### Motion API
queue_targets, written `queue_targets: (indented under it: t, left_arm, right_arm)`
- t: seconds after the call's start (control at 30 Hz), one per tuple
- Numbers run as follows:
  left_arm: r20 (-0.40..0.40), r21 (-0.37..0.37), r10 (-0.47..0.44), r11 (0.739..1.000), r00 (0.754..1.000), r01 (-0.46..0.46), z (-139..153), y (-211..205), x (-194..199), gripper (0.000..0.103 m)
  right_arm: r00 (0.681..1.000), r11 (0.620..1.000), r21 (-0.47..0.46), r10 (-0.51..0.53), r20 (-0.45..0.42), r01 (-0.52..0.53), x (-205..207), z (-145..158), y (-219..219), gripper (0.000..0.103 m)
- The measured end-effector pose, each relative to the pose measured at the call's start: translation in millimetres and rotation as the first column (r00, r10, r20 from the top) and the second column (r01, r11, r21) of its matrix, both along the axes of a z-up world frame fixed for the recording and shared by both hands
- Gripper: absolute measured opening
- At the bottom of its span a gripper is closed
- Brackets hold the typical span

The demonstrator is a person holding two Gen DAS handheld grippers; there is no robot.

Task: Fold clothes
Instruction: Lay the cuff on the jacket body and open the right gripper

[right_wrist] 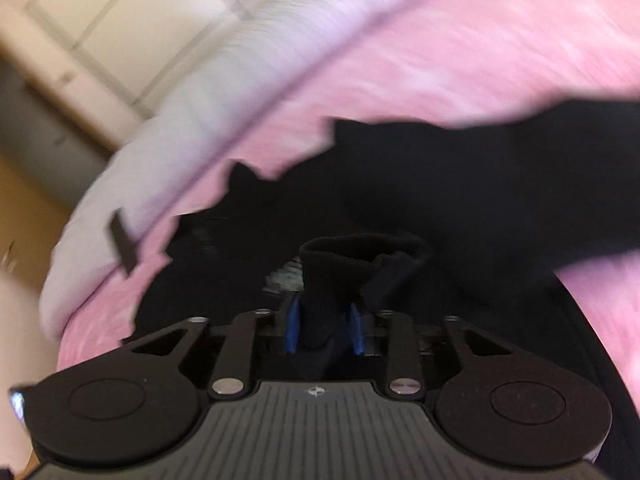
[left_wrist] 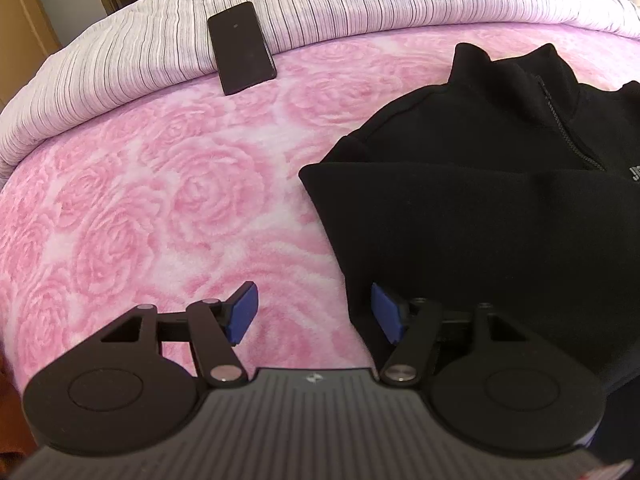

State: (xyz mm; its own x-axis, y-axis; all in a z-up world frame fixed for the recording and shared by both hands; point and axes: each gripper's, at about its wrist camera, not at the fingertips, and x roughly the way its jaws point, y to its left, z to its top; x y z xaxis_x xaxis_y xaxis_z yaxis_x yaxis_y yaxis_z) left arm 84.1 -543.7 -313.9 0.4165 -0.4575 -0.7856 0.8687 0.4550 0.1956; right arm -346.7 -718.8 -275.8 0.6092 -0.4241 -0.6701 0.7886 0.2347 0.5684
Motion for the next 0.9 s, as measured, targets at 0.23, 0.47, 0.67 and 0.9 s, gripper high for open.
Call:
queue_targets:
  t: [0.23,0.47,0.67,0.9]
  left_arm:
    - [0.103,-0.028,-0.053,0.998,0.993,0.056,29.3,17.4,-33.6,0.057]
    - [0.147,0.066,-0.3,0.954,0.943,0.293,14.7,16.0,-90.9,0.057]
    - [0.116,0.1,-0.317,0.947,0.941,0.307,10.8,18.3,-95.2,0.058]
    - [0.079,0.045,-0.315,0.949,0.946,0.312,42.5,26.3,-103.6,0.058]
  right_arm:
    - [0.987,0.992,-0.027,-0.127,-0.101,0.125,-26.7,6.2,23.7,0.043]
    - [0.981,0.978,-0.163,0.101,-0.167,-0.128,17.3,20.4,37.9,0.042]
    - [0.974,0.994,-0.005,0.104,-0.202,-0.108,22.2,-18.6,16.1,0.035]
    - [0.987,0.997,0.012,-0.074,-0.141,0.077,-30.6,18.1,35.3,0.042]
